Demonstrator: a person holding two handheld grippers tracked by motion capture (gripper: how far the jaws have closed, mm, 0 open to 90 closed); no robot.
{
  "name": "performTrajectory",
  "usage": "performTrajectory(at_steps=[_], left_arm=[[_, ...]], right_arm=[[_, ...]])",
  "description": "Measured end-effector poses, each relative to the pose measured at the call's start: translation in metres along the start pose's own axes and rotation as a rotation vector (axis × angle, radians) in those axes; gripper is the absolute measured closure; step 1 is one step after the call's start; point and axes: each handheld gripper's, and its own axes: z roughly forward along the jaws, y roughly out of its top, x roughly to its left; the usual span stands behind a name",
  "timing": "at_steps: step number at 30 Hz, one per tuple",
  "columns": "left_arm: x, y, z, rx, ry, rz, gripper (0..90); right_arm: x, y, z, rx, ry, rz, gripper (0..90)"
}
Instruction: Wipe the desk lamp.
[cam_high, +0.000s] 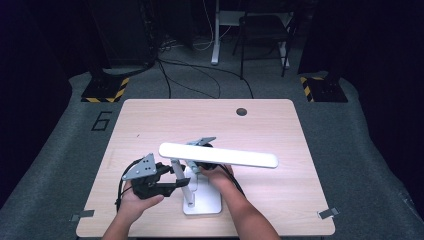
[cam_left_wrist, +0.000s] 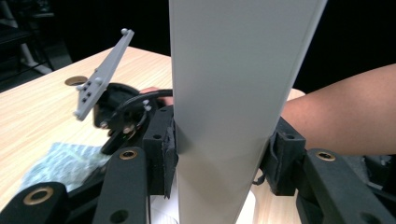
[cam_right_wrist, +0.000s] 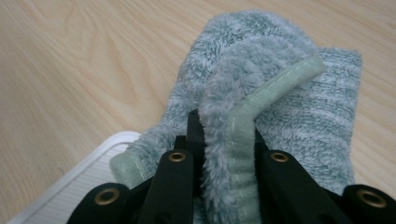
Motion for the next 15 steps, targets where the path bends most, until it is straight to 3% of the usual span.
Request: performTrajectory(at_steps=[1, 7, 10, 13, 15], left_arm=[[0.0004, -0.0002, 0.0002, -0.001, -0.006, -0.005, 52.7], [0.0016, -0.0004, 0.0028, -0.004, -0.031, -0.007, 51.9], [0.001, 0.0, 0.0046, 0.001, -0.039, 0.009, 51.7], [-0.0018, 0.0017, 0.0037, 0.014, 0.002, 0.036, 52.9], [-0.0052, 0.0022, 0.0038, 0.021, 0.023, 0.037, 53.3]], right_arm=[[0.0015, 0.0002, 0.002, -0.02, -0.007, 0.013, 79.4], [-0.0001, 0.0, 0.0029, -0.015, 0.016, 0.038, 79.0], [0.0021, 0.0, 0.0041, -0.036, 0.014, 0.035, 78.7], [0.0018, 0.0004, 0.0045, -0.023, 0.016, 0.005, 78.9], [0.0015, -0.0003, 0.0043, -0.012, 0.019, 0.011, 79.1]])
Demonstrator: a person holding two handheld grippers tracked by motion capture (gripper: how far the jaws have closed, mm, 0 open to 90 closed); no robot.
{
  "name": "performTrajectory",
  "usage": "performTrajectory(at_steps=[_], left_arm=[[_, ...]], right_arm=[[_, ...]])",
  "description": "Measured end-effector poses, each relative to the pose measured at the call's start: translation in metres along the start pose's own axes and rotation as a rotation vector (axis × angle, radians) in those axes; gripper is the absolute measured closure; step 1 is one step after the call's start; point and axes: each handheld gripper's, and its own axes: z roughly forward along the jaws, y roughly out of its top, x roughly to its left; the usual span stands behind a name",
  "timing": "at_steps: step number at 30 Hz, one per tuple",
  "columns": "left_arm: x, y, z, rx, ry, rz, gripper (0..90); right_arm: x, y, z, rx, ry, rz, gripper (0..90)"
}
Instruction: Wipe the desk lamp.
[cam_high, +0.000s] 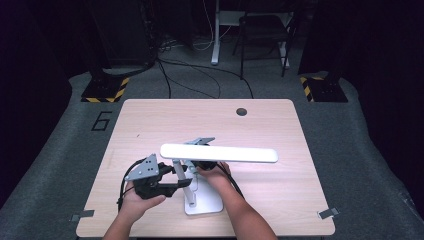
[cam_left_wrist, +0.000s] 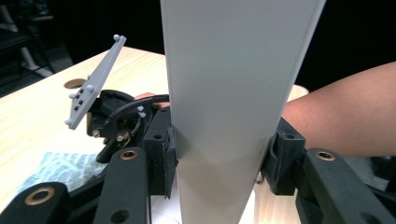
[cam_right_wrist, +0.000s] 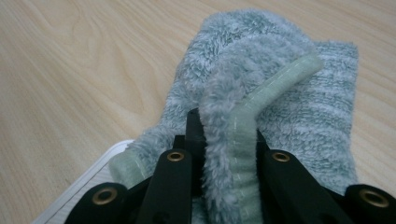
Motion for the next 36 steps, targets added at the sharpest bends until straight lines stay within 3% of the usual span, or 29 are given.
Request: performTrajectory(at_steps=[5, 6, 10, 15, 20, 26, 31, 36], left_arm=[[-0.005, 0.002, 0.001, 0.013, 0.037, -0.002, 53.5], [-0.006, 0.002, 0.001, 0.009, 0.047, -0.002, 53.5], [-0.007, 0.002, 0.001, 0.013, 0.048, -0.002, 53.9], [-0.012, 0.002, 0.003, 0.017, 0.062, -0.011, 54.1], [-0.011, 0.002, 0.002, 0.014, 0.065, -0.018, 54.3], [-0.012, 0.002, 0.003, 0.018, 0.076, -0.017, 54.7], [-0.013, 0.002, 0.003, 0.013, 0.08, -0.024, 55.2], [-0.011, 0.002, 0.003, 0.012, 0.071, -0.03, 55.2]], right_arm=[[-0.004, -0.001, 0.0, -0.003, 0.017, 0.024, 79.3], [-0.004, 0.0, -0.002, 0.019, 0.012, -0.022, 79.3], [-0.007, -0.002, -0.007, 0.034, -0.004, -0.049, 79.3], [-0.016, -0.009, -0.016, 0.043, -0.021, -0.05, 79.1], [-0.023, -0.017, -0.026, 0.053, -0.067, -0.093, 79.1], [-0.04, -0.03, -0.04, 0.055, -0.082, -0.085, 79.1], [-0.045, -0.037, -0.049, 0.062, -0.11, -0.089, 79.1], [-0.059, -0.052, -0.064, 0.062, -0.112, -0.018, 78.6]])
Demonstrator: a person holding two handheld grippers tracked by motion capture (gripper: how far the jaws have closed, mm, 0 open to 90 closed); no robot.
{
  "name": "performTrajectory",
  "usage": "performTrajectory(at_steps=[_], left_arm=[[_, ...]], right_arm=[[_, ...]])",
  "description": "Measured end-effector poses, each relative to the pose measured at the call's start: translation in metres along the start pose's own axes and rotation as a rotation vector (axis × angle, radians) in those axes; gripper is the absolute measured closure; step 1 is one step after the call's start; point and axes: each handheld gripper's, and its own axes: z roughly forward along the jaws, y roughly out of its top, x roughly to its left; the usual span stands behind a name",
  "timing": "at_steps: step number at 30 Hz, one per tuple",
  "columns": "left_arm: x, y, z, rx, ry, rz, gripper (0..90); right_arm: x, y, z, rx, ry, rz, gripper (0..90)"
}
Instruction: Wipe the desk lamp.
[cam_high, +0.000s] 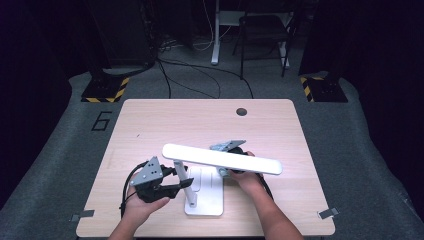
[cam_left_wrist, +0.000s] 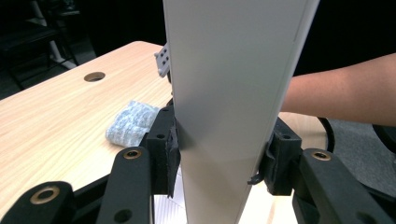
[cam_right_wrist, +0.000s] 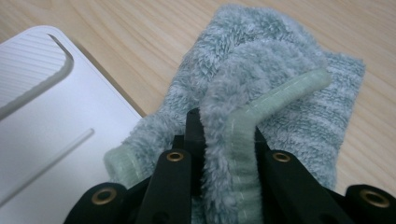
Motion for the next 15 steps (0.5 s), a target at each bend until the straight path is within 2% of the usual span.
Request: performTrajectory(at_steps=[5, 7, 8, 9, 10, 11, 13, 14, 15], left_arm=[[0.003, 0.0, 0.0, -0.007, 0.02, -0.023, 55.4], [0.003, -0.001, -0.001, -0.014, 0.045, -0.033, 55.4], [0.002, -0.001, -0.001, -0.016, 0.061, -0.039, 55.4], [0.002, -0.001, -0.001, -0.016, 0.061, -0.039, 55.4], [0.003, -0.002, -0.001, -0.016, 0.088, -0.035, 55.4], [0.003, -0.002, 0.0, -0.02, 0.101, -0.036, 55.3], [0.002, -0.002, 0.0, -0.024, 0.111, -0.04, 55.3], [0.001, -0.003, 0.002, -0.04, 0.115, -0.043, 55.2], [0.0, -0.003, 0.002, -0.032, 0.108, -0.035, 55.1]], right_arm=[[-0.007, -0.008, -0.009, -0.008, 0.0, 0.033, 78.6], [-0.007, -0.012, -0.012, -0.013, -0.005, 0.029, 78.6], [-0.006, -0.014, -0.014, -0.006, -0.003, 0.049, 78.5], [-0.006, -0.015, -0.015, -0.022, -0.01, 0.06, 78.5], [-0.005, -0.017, -0.018, -0.023, -0.004, 0.064, 78.3], [-0.003, -0.019, -0.018, -0.047, -0.001, 0.094, 77.9], [-0.002, -0.02, -0.019, -0.051, 0.004, 0.102, 76.0], [0.002, -0.022, -0.021, -0.058, -0.015, 0.113, 63.0], [0.003, -0.023, -0.022, -0.071, -0.028, 0.106, 59.0]])
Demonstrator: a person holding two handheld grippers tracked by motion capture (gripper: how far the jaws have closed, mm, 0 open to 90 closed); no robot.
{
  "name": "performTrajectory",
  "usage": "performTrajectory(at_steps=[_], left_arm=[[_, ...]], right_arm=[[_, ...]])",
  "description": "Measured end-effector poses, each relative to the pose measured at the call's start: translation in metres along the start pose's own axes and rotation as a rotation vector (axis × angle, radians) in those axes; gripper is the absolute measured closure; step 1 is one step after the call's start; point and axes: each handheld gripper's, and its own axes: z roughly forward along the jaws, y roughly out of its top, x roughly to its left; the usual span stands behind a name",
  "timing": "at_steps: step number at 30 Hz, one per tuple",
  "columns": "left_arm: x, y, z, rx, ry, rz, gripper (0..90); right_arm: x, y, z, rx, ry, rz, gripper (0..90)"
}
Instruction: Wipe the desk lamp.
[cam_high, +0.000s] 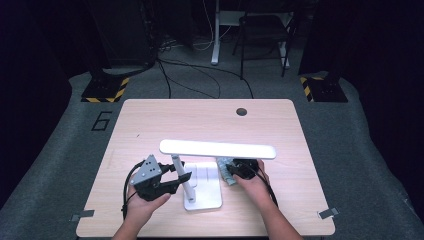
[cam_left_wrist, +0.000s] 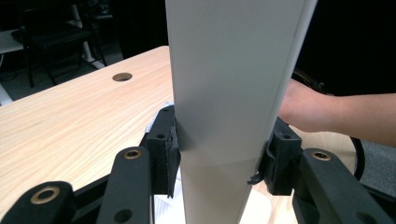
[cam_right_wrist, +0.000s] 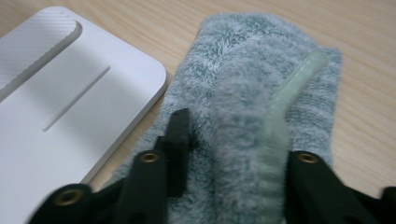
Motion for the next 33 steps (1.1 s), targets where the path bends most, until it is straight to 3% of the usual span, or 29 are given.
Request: performTrajectory(at_steps=[2, 3, 6, 7, 8, 11, 13, 18, 22, 26, 29, 30, 32, 33], left_arm=[[0.0, 0.0, 0.0, 0.003, 0.0, 0.001, 55.0], [0.002, 0.001, 0.0, 0.003, -0.011, -0.008, 54.8], [0.002, 0.001, 0.0, 0.001, -0.02, -0.005, 54.4], [0.003, 0.0, 0.0, 0.0, -0.029, -0.011, 54.4], [0.008, 0.0, -0.001, 0.001, -0.073, -0.008, 53.2], [0.012, -0.001, -0.003, -0.015, -0.13, -0.03, 50.7], [0.014, -0.001, -0.004, -0.016, -0.135, -0.014, 49.2], [0.014, -0.002, -0.005, -0.019, -0.153, 0.01, 47.0], [0.014, -0.002, -0.006, -0.017, -0.177, 0.003, 45.8], [0.014, -0.003, -0.004, -0.006, -0.172, 0.006, 47.1], [0.013, -0.005, -0.001, 0.011, -0.163, 0.045, 48.0], [0.013, -0.005, -0.001, 0.011, -0.163, 0.045, 47.8], [0.016, -0.005, -0.002, 0.019, -0.177, 0.054, 48.0], [0.016, -0.006, -0.002, 0.01, -0.18, 0.049, 48.0]], right_arm=[[0.002, 0.0, -0.002, -0.012, -0.014, 0.023, 54.6], [0.001, -0.002, -0.004, -0.042, -0.04, 0.029, 45.8], [0.0, -0.003, -0.006, -0.056, -0.063, 0.047, 43.3], [-0.002, -0.003, -0.006, -0.062, -0.072, 0.039, 41.6], [-0.007, -0.005, -0.004, -0.074, -0.09, 0.053, 38.8], [-0.014, -0.007, 0.0, -0.067, -0.088, 0.082, 36.2], [-0.017, -0.009, 0.004, -0.058, -0.094, 0.114, 34.4], [-0.019, -0.009, 0.008, -0.039, -0.093, 0.129, 30.9], [-0.021, -0.011, 0.012, -0.043, -0.083, 0.142, 29.7], [-0.022, -0.012, 0.012, -0.027, -0.059, 0.136, 34.1], [-0.019, -0.012, 0.011, -0.039, -0.04, 0.147, 46.1], [-0.019, -0.012, 0.011, -0.039, -0.04, 0.147, 46.1], [-0.015, -0.014, 0.01, -0.04, -0.02, 0.134, 57.8], [-0.014, -0.014, 0.01, -0.038, -0.021, 0.136, 59.5]])
